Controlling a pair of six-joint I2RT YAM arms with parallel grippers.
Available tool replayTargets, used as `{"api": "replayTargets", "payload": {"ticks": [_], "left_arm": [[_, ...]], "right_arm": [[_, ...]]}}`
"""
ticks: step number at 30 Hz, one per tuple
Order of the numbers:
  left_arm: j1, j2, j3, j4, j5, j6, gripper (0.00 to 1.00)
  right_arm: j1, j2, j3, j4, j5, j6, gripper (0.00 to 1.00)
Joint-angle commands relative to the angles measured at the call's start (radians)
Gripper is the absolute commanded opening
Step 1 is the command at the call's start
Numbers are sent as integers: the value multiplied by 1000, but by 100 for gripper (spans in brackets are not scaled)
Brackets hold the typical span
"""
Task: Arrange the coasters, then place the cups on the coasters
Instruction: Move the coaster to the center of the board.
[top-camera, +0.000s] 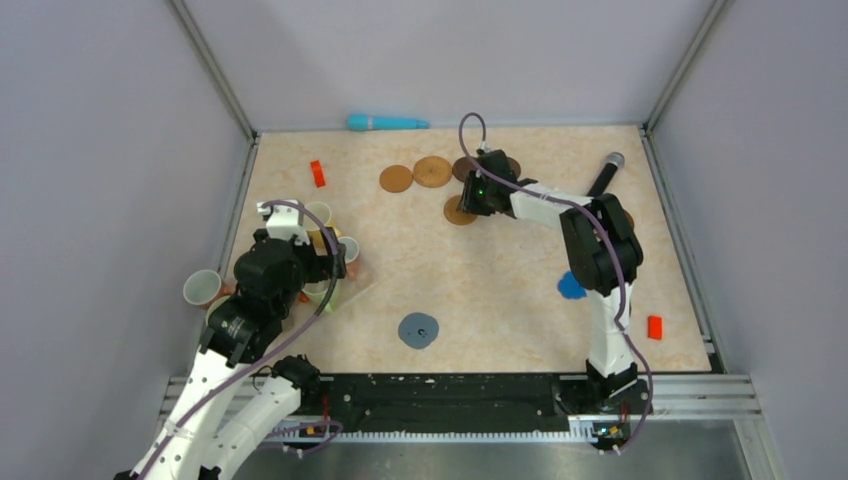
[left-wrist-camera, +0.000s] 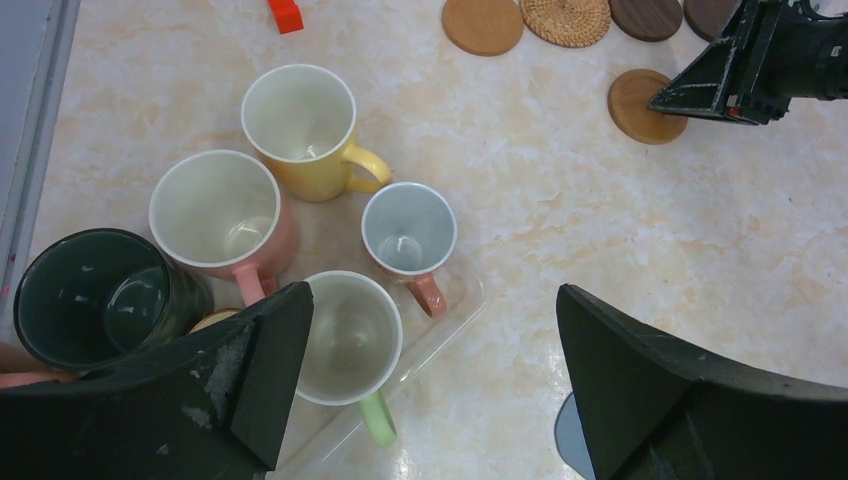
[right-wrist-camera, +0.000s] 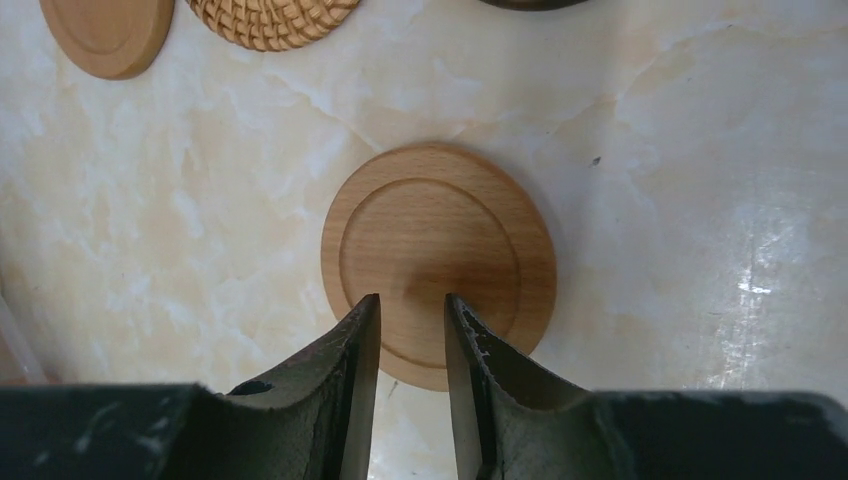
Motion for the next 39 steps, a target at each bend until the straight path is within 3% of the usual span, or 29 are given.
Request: {"api": "replayTargets", "payload": {"ticks": [1,6,17,28,39], "left_arm": [[0,-8,-6,40,-3,-5,97],[0,-7,-7,40,-6,-4,97],[0,-1,-7,41,-8,-4,97],[0,5,-7,40,-11,-3,97],[0,4,-7,39,-12,-3,97]], "right_arm": [[-5,20,18,-41,118,-29,29],[-38,11,7,-74,210,-26,27],[-110,1,2,-58,229,-44,27],[-127,18,54,-39,145,-83,27],[-66,-204,-55,-65,-28,-97,34]]}}
